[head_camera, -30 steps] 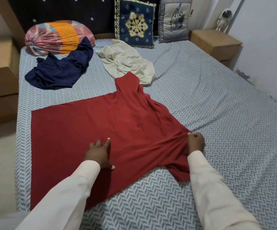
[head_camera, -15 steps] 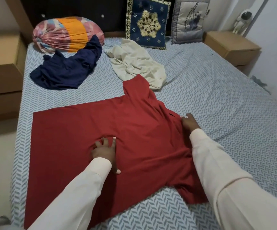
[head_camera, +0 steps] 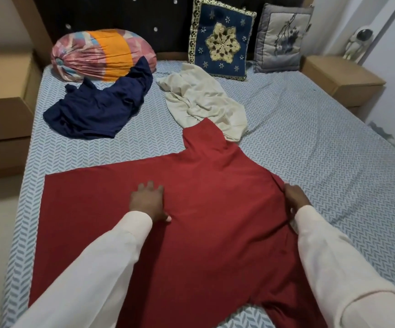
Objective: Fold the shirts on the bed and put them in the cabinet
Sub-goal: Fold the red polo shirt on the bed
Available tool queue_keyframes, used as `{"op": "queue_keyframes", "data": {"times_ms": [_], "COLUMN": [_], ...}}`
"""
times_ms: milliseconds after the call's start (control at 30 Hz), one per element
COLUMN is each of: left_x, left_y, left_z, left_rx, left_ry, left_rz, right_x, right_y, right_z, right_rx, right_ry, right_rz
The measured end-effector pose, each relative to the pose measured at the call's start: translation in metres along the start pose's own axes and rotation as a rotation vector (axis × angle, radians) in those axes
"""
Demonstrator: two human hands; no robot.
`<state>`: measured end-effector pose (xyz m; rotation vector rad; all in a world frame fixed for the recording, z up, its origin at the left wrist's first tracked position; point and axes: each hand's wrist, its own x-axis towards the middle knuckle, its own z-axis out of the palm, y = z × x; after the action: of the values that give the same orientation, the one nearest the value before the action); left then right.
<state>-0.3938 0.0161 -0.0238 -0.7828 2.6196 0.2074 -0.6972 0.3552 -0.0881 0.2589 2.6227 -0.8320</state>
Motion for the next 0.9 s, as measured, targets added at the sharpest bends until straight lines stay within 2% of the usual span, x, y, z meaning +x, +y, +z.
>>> {"op": "queue_keyframes", "data": {"times_ms": [167,333,467,600,700,733,800,833,867,900], "left_x": [0.034,0.051,0.060,0.065,0.067,0.067,0.067,0.067,0.067,0.067], "left_y": [-0.004,0.000,0.001,0.001,0.001,0.001,0.001,0.000,0.000,-0.001], "left_z": [-0.003,-0.005,-0.003,-0.001,-0.001,-0.001,0.000,0.000,0.000,0.001], "left_rx": [0.017,0.013,0.010,0.015,0.015,0.015,0.022,0.025,0.022,0.017], "left_ry": [-0.139,-0.204,-0.236,-0.245,-0.243,-0.242,-0.236,-0.231,-0.225,-0.216], "left_rz": [-0.054,-0.078,-0.091,-0.091,-0.088,-0.089,-0.086,-0.081,-0.077,-0.075], "right_x": [0.022,0.016,0.024,0.029,0.013,0.002,-0.019,-0.024,-0.024,-0.019], "right_y": [-0.031,-0.100,-0.131,-0.140,-0.156,-0.164,-0.175,-0.180,-0.182,-0.185], "right_z": [-0.016,0.015,0.050,0.057,0.070,0.078,0.099,0.109,0.116,0.118], "right_rx": [-0.292,-0.363,-0.399,-0.404,-0.433,-0.375,-0.213,-0.196,-0.218,-0.262], "right_ry": [-0.136,0.087,0.001,0.230,0.462,0.425,0.094,-0.106,-0.233,-0.254], "right_rz": [-0.032,-0.202,-0.250,-0.191,-0.372,-0.485,-0.658,-0.663,-0.657,-0.655]}}
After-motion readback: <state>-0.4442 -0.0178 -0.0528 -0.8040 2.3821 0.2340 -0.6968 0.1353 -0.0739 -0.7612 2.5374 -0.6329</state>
